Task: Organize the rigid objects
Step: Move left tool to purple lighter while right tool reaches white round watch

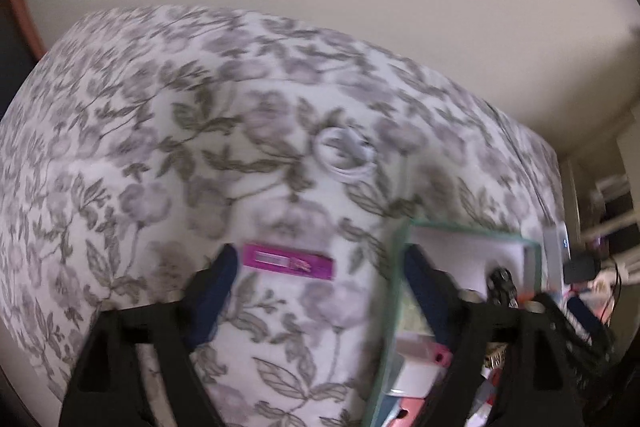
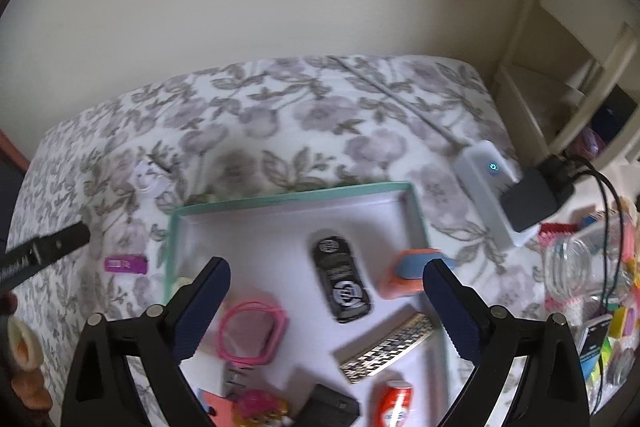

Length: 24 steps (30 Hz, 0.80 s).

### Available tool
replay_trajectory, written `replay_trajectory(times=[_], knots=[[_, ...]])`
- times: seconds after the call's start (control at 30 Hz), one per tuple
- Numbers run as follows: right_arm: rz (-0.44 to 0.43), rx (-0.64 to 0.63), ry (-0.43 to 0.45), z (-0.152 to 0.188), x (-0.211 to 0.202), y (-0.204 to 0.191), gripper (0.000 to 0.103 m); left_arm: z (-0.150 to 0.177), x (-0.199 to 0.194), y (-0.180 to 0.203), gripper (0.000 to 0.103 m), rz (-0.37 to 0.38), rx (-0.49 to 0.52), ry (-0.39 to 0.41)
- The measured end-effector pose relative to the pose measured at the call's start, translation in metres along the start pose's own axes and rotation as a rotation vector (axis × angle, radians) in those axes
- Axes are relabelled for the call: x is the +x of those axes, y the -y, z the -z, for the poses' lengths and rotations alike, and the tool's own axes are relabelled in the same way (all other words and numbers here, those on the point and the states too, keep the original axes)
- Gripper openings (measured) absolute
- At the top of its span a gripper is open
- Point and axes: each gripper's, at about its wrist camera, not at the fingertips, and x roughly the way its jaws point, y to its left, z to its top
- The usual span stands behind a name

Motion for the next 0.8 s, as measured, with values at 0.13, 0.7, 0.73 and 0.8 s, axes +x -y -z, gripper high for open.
replay_trajectory(times=[0.13, 0.7, 0.73, 0.8], knots=[[-0.018, -0.032, 0.004, 0.000, 0.001, -0.020, 0.099, -0.007, 0.003, -0.027, 0.091, -0.003, -0.066, -0.007], [-0.122, -0.141, -0.017, 0.003, 0.015, -0.098, 0.099, -0.011, 0.025, -0.082, 0.093, -0.082, -0.150, -0.035], [-0.128, -0.146, -0.018, 0.004, 0.017, -0.102, 0.099, -0.010, 0.027, -0.082, 0.093, -0.085, -0.145, -0.041], [-0.131, -0.155, -0.021, 0.004, 0.020, -0.107, 0.099, -0.008, 0.032, -0.083, 0.093, -0.084, -0.136, -0.054]])
